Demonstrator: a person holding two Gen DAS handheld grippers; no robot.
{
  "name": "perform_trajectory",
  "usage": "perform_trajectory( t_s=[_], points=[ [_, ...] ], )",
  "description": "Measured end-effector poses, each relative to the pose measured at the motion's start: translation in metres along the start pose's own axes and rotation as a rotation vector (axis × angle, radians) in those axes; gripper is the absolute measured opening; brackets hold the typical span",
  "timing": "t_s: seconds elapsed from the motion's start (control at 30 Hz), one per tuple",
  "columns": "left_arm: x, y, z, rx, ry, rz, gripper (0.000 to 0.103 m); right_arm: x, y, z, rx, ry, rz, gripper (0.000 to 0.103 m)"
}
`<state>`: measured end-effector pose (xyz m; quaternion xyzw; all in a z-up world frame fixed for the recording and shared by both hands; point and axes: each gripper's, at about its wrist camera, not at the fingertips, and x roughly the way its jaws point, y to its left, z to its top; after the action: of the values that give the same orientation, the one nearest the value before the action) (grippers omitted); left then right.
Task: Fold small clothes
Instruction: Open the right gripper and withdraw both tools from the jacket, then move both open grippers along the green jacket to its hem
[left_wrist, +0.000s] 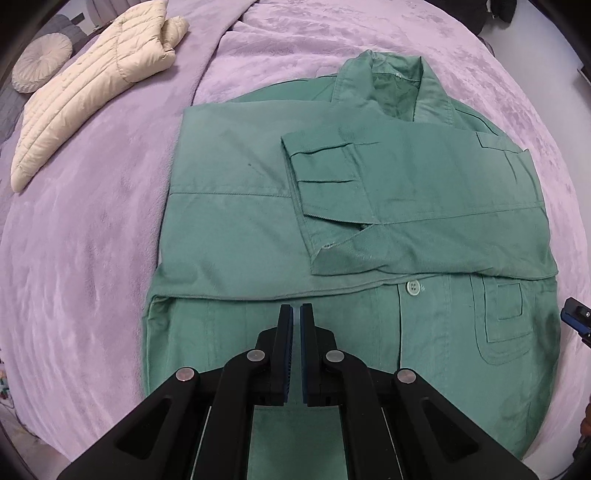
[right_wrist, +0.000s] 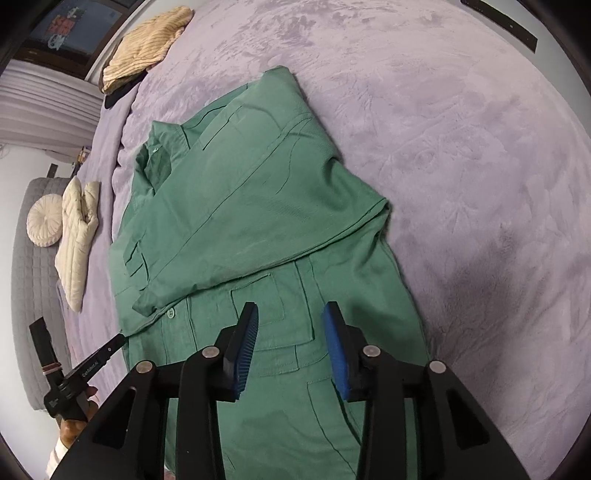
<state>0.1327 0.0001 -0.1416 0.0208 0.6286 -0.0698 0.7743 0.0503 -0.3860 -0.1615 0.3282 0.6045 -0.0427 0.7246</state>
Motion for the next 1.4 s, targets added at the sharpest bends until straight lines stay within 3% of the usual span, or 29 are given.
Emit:
perform_trajectory(
  t_s=[0.13, 0.2, 0.33, 0.47, 0.63, 0.77, 0.8, 0.87, 0.9, 1.0, 1.27, 1.4],
  points=[
    [-0.008, 0.013, -0.017, -0.033, 0.001, -0.012, 0.004, -0.002, 0.019, -0.01, -0.054, 0.023, -0.015, 0.048],
    [-0.01, 0.018, -0.025, -0.051, 0.008, -0.019, 0.004, -0.003, 0.029, -0.015, -0.082, 0.031, -0.019, 0.056],
    [-0.014, 0.028, -0.041, -0.083, 0.027, -0.029, 0.004, -0.006, 0.045, -0.024, -0.128, 0.046, -0.024, 0.056],
    [-0.02, 0.035, -0.053, -0.1, 0.037, -0.025, 0.004, -0.007, 0.054, -0.033, -0.143, 0.059, -0.026, 0.065],
    [-0.026, 0.044, -0.063, -0.119, 0.048, -0.025, 0.005, -0.01, 0.064, -0.044, -0.153, 0.066, -0.025, 0.065],
    [-0.029, 0.044, -0.069, -0.112, 0.06, -0.032, 0.005, -0.011, 0.07, -0.051, -0.162, 0.073, -0.026, 0.071],
    [-0.029, 0.044, -0.072, -0.111, 0.065, -0.027, 0.029, -0.011, 0.072, -0.052, -0.166, 0.075, -0.027, 0.071],
    [-0.031, 0.043, -0.075, -0.122, 0.071, -0.006, 0.097, -0.011, 0.076, -0.056, -0.173, 0.077, -0.028, 0.071],
    [-0.03, 0.043, -0.075, -0.124, 0.066, 0.001, 0.102, -0.011, 0.078, -0.058, -0.177, 0.078, -0.029, 0.071],
    [-0.033, 0.043, -0.072, -0.117, 0.057, -0.022, 0.102, -0.012, 0.082, -0.062, -0.186, 0.077, -0.03, 0.08],
    [-0.042, 0.051, -0.058, -0.111, 0.012, 0.019, 0.102, -0.021, 0.099, -0.069, -0.256, 0.029, -0.049, 0.086],
    [-0.043, 0.053, -0.068, -0.099, 0.001, 0.023, 0.102, -0.02, 0.108, -0.076, -0.273, 0.044, -0.03, 0.086]
  ],
)
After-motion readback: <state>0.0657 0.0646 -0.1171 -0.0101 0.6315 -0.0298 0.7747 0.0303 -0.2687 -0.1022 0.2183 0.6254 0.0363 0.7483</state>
